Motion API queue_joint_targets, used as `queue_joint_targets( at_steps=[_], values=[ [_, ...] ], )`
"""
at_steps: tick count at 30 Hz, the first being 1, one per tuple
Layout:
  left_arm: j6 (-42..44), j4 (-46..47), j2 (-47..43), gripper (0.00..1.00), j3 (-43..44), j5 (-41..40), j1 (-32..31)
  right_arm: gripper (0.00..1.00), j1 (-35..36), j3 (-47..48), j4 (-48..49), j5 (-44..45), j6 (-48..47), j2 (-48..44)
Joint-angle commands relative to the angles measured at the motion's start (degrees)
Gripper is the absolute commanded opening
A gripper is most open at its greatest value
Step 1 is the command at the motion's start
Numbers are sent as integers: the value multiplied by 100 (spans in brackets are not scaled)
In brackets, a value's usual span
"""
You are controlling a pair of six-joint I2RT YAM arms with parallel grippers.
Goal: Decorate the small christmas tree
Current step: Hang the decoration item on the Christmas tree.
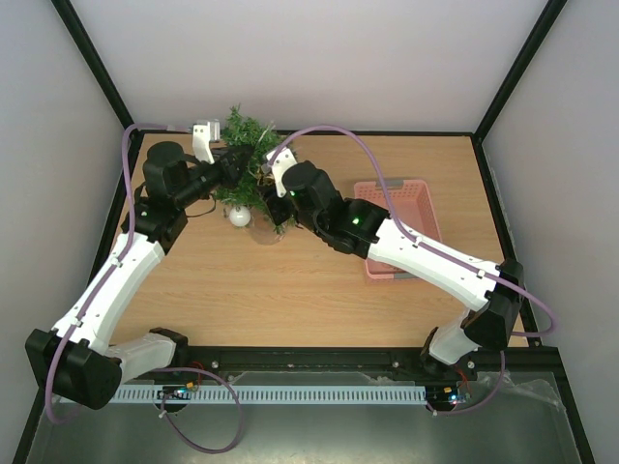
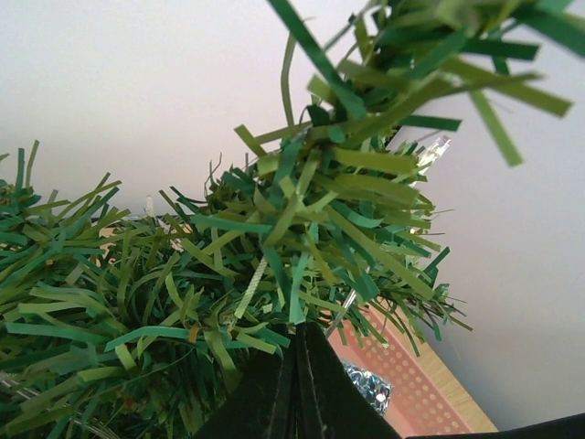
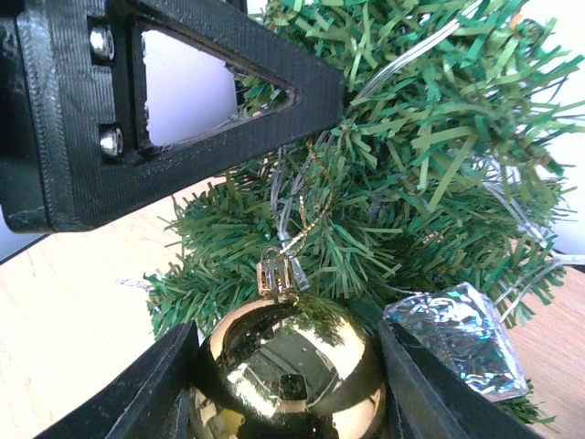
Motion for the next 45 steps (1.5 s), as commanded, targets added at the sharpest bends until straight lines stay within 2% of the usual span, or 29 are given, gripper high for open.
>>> queue_joint_targets(
  at_steps=[1, 9, 20, 29, 45],
  values=[
    [33, 251, -39, 2, -30, 105, 26, 44, -29, -115, -39, -187, 78, -151],
    [11, 329, -43, 2, -87, 247, 27, 56, -27, -270, -129, 109, 123, -286],
    [-20, 555, -202, 2, -223, 396, 14, 69, -28, -746, 420, 471, 283, -966],
    [44, 577, -256, 3, -283, 440, -19, 70, -23, -1152, 887, 792, 324, -1465],
    [207, 476, -225, 6, -326, 509, -191, 70, -27, -1398, 998, 793, 325, -1630]
  ],
)
